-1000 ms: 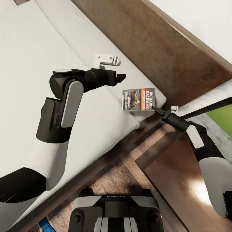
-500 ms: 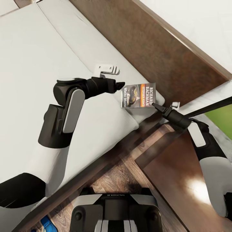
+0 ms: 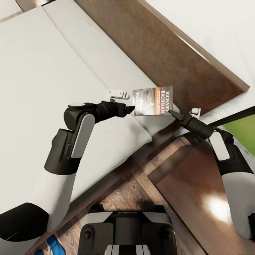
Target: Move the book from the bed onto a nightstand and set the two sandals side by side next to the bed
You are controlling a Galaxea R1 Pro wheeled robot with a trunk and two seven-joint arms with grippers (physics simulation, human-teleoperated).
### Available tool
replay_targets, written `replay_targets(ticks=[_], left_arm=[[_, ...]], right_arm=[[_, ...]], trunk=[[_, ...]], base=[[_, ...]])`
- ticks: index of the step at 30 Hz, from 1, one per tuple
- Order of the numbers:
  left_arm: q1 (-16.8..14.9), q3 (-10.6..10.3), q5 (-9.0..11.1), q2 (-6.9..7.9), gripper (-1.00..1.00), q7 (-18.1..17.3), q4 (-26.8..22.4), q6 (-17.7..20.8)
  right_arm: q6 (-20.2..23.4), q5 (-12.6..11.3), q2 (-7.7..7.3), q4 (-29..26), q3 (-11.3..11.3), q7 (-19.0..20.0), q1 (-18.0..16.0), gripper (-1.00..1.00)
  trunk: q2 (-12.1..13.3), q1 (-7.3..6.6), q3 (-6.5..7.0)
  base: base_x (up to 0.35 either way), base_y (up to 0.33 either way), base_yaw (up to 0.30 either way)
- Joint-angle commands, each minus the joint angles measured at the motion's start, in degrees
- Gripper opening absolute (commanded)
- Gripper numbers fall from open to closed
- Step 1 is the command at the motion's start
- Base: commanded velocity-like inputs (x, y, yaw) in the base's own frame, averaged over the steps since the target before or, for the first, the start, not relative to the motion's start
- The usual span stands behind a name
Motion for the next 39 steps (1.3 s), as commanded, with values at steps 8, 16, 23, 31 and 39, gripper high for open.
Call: replay_targets(ticks=[8,16,23,31,39], left_arm=[[0.1,1.7,0.3,0.94,1.0,0.0,-0.5,0.2],[1.3,3.0,0.5,7.88,1.0,-3.4,-0.4,0.2],[2.5,5.4,0.5,8.32,1.0,-4.3,-0.4,0.2],[3.1,5.9,0.3,8.36,1.0,-4.3,-0.4,0.2],[3.1,6.1,0.4,8.34,1.0,-4.4,-0.4,0.2]], right_arm=[[0.1,0.0,-0.13,0.1,0.0,-0.2,0.0,-1.0],[0.3,0.1,-0.15,0.2,-0.5,-0.4,0.0,-1.0],[0.1,0.1,-0.15,0.1,-1.4,-0.3,0.1,-1.0],[0.0,0.2,-0.15,0.0,-2.8,-0.4,0.2,-1.0],[-0.1,0.3,-0.15,0.1,-2.8,-0.5,0.2,-1.0]], trunk=[[3.2,-1.76,1.42],[6.4,-3.51,2.85],[9.2,-5.05,4.11],[12.4,-6.81,5.55],[15.6,-8.57,7.16]], base=[[0.0,0.0,0.0],[0.0,0.0,0.0],[0.0,0.0,0.0],[0.0,0.0,0.0],[0.0,0.0,0.0]])
